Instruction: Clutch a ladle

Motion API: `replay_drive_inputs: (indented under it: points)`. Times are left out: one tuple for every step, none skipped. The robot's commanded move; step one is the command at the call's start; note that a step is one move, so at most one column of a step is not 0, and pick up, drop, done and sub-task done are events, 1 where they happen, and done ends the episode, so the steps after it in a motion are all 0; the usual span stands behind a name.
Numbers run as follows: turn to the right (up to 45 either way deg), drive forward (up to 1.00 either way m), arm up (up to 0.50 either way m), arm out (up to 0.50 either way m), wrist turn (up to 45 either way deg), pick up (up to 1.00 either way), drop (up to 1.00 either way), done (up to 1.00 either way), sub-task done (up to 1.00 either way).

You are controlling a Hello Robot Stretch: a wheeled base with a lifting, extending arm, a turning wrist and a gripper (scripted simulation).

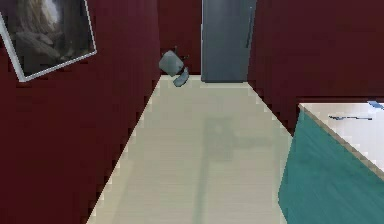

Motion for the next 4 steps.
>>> replay_drive_inputs:
  points:
    - [0.0, 0.0, -0.12, 0.0, 0.0, 0.0, 0.0, 0.0, 0.0]
    - [0.0, 0.0, 0.0, 0.0, 0.0, 1.0, 0.0, 0.0, 0.0]
    - [0.0, 0.0, 0.1, 0.0, 0.0, 0.0, 0.0, 0.0, 0.0]
    - [0.0, 0.0, 0.0, 0.0, 0.0, 0.0, 0.0, 1.0, 0.0]
